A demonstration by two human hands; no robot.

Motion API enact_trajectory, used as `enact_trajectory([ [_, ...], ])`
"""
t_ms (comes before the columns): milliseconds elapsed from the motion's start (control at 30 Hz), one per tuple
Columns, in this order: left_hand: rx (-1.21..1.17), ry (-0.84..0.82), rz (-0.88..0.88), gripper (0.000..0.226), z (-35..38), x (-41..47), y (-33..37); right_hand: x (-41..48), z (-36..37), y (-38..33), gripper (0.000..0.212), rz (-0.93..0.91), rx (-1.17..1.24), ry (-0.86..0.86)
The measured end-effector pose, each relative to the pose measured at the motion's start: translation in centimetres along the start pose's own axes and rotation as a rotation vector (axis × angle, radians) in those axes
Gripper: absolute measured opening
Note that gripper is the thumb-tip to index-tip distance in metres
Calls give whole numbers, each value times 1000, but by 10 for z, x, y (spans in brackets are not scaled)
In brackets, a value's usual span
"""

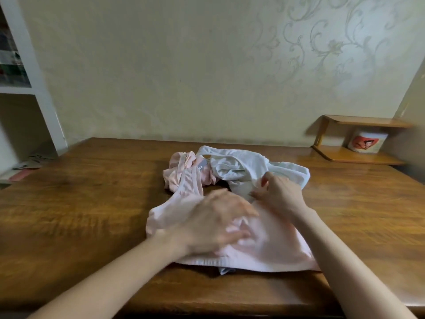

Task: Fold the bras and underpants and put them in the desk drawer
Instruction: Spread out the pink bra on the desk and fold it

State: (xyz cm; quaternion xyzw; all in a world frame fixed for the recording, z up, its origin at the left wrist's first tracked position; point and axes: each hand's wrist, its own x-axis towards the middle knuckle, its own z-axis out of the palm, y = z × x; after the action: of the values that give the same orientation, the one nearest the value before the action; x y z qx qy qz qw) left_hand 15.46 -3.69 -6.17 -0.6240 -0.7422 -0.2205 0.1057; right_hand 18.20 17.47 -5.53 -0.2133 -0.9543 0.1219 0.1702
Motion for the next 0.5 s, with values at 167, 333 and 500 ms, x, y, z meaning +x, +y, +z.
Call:
enact_trajectory([
  [167,191,-314,79,61,25,4,7,5,-13,4,26,138,634,56],
  [333,184,-364,58,64,26,4,5,10,-40,25,25,295,1032,-163],
  [500,213,-388,21,67,26,3,7,10,-48,16,16,274,347,-49],
])
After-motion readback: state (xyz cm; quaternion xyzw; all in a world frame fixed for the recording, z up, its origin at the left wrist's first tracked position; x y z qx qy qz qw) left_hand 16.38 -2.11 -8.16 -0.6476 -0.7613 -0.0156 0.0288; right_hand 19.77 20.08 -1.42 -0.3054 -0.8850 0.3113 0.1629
